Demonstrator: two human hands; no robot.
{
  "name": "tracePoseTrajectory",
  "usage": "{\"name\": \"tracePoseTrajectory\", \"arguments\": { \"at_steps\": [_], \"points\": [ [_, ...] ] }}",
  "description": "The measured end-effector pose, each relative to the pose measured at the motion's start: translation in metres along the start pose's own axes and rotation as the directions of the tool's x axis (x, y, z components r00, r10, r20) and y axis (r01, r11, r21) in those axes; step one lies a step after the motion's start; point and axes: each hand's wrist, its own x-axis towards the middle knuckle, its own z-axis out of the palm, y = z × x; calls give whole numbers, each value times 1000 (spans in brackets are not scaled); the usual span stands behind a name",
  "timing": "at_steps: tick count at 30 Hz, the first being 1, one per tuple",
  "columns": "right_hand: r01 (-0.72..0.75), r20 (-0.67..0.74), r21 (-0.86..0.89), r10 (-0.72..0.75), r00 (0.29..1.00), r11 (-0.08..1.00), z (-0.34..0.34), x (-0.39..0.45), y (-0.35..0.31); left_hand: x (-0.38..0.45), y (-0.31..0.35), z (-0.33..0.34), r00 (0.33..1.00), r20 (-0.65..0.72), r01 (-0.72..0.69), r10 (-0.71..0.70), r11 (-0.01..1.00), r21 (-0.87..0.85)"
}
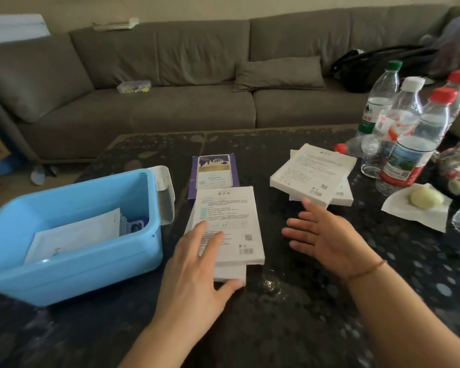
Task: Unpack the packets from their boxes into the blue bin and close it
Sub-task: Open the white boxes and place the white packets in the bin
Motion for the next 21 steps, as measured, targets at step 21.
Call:
{"name": "tracePoseTrajectory", "arguments": {
  "at_steps": [21],
  "points": [
    [188,130,121,-204,970,975,-34,-31,4,-27,12,-17,995,-98,-50,-27,711,-702]
  ]
}}
